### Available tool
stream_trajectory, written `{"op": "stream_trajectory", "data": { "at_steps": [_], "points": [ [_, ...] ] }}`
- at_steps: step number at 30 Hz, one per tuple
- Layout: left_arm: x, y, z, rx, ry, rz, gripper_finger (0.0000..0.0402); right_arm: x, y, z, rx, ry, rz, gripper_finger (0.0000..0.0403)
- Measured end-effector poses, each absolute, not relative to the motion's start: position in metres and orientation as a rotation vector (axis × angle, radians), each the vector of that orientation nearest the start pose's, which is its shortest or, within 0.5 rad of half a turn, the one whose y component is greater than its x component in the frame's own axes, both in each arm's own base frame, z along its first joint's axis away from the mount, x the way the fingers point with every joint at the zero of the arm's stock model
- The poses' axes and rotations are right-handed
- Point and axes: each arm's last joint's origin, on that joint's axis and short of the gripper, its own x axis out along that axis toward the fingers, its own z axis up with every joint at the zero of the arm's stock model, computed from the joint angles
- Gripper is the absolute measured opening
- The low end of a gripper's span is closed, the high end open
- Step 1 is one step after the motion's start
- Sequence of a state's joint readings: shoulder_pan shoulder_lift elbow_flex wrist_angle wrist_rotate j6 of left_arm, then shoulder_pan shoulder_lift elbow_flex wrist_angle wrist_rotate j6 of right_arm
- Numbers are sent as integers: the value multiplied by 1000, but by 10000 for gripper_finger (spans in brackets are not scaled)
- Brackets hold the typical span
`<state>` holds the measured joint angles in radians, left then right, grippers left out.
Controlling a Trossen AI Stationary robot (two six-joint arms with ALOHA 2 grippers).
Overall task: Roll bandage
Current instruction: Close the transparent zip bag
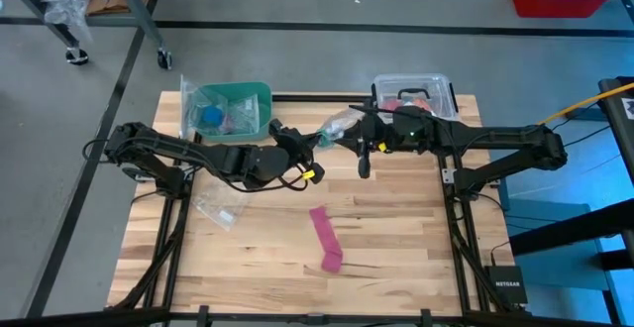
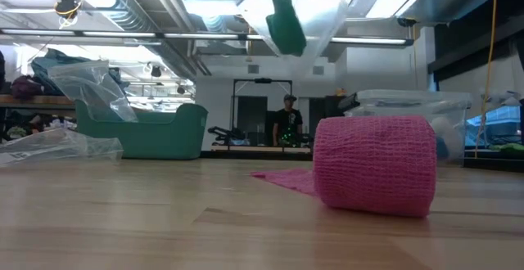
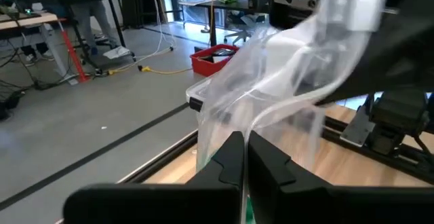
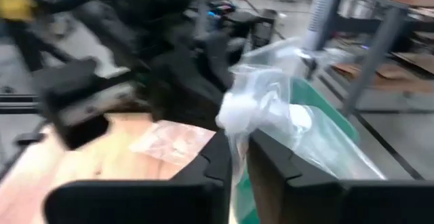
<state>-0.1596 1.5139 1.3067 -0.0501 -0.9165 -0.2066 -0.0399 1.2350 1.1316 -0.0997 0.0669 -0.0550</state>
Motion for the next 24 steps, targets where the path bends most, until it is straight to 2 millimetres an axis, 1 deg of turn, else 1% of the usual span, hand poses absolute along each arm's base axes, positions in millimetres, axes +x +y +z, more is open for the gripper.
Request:
{"op": "stream_trajectory", "data": {
  "at_steps": [7,13,18,24],
  "points": [
    [339,-31,354,-47,152,771,1,279,-8,377,-58,100,65,104],
    [339,-31,354,-13,167,769,0,279,-7,378,-57,94,88,148],
    [334,-35,354,19,205,754,0,276,-7,379,-102,98,98,156],
    [322,-44,352,57,283,726,0,265,-5,383,-128,107,172,154]
  ]
}}
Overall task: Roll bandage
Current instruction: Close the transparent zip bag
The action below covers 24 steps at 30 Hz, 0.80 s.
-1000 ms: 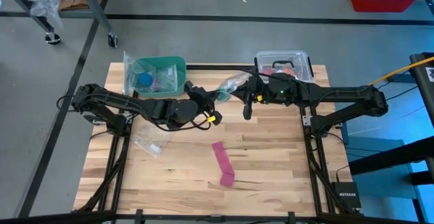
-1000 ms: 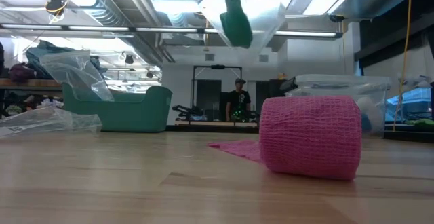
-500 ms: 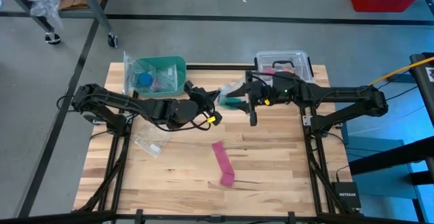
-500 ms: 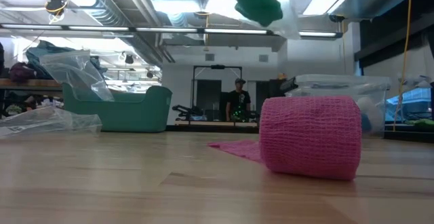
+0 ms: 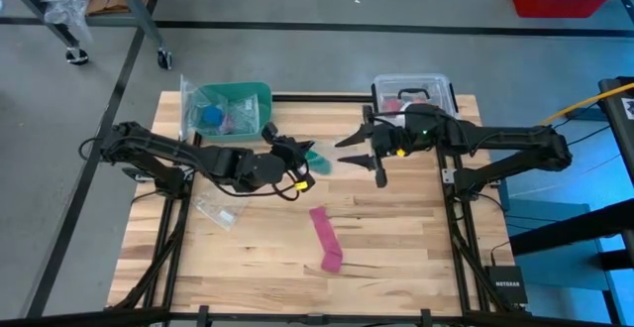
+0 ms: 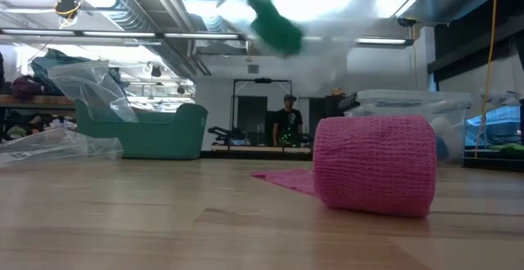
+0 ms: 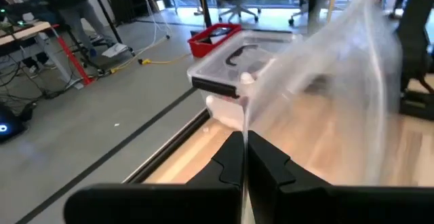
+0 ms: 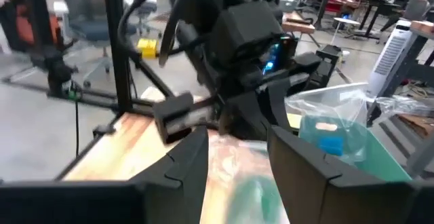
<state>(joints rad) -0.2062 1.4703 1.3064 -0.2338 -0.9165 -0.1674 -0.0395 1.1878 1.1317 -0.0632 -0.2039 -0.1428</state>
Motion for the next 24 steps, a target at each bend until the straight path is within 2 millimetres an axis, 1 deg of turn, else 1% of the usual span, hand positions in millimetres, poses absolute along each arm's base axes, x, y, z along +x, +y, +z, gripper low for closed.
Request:
{"op": "stream_trajectory", "data": {
  "at_steps": [7,14,24],
  "points": [
    [318,-55,352,78,301,674,0,256,-5,383,-174,150,153,154],
    [316,-63,351,92,316,641,0,254,-5,374,-197,249,156,154],
    [309,-71,340,73,400,619,0,251,-5,376,-239,234,158,154]
  ]
}}
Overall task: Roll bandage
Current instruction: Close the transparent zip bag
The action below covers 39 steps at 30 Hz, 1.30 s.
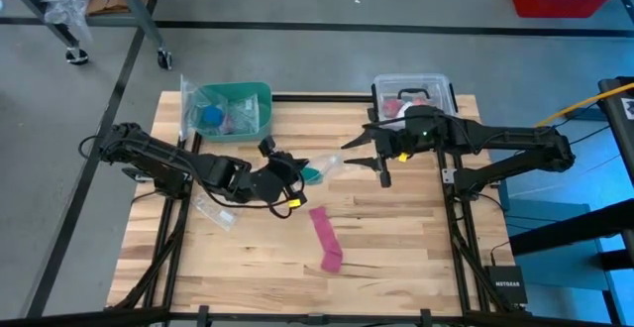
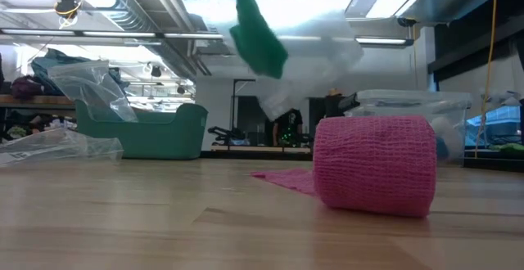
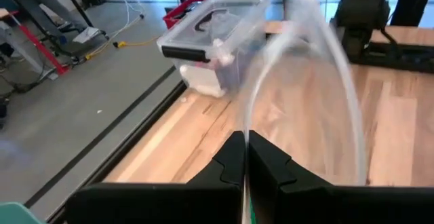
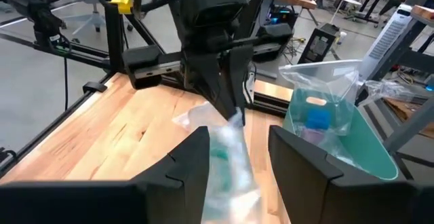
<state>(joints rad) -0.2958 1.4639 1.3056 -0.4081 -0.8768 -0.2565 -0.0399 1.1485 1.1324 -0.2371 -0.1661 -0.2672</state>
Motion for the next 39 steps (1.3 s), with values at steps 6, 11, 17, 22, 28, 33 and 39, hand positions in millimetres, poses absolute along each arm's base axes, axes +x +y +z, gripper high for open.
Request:
{"op": "stream_trajectory", "data": {
  "at_steps": [6,11,17,22,28,33,39],
  "points": [
    [309,-71,341,42,389,625,0,253,-5,372,-236,261,163,154],
    [309,-71,341,38,384,624,0,253,-5,367,-230,312,169,154],
    [309,-71,341,34,387,612,0,254,-7,367,-243,313,106,154],
    [310,-72,341,25,394,585,0,254,-8,368,-248,312,81,154],
    [310,-72,341,21,391,579,0,254,-7,368,-245,308,97,154],
    [312,-73,345,28,357,563,0,254,-7,368,-239,308,100,154],
    [313,-73,347,37,348,556,0,254,-6,368,-227,304,124,154]
  ]
}}
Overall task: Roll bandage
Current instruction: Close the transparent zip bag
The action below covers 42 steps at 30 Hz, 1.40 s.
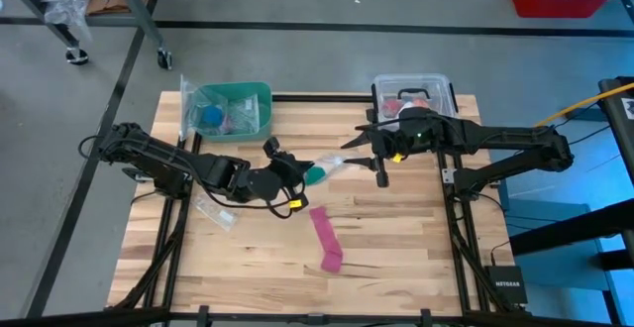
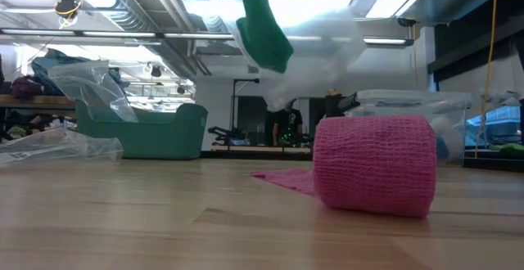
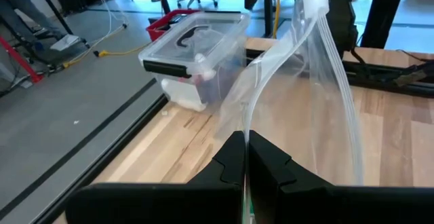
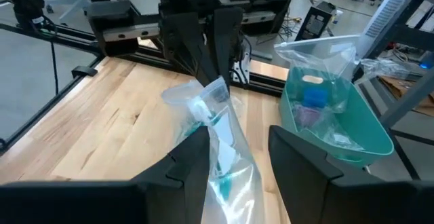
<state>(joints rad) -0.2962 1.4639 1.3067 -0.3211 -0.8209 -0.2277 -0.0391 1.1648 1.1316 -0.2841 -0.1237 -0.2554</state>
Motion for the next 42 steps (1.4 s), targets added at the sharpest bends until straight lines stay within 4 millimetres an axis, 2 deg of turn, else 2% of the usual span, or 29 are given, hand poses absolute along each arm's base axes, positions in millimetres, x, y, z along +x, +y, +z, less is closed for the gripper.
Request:
{"op": "stream_trajectory", "data": {
  "at_steps": [17,21,30,38,42],
  "points": [
    [313,-73,346,31,349,558,0,255,-6,371,-226,261,148,152],
    [313,-73,346,32,350,558,0,255,-5,372,-224,247,170,122],
    [313,-73,346,32,349,558,0,255,-5,372,-224,249,170,11],
    [313,-73,347,28,344,560,3,255,-5,372,-224,249,170,4],
    [314,-73,349,29,328,557,27,255,-5,372,-213,252,167,4]
  ]
}}
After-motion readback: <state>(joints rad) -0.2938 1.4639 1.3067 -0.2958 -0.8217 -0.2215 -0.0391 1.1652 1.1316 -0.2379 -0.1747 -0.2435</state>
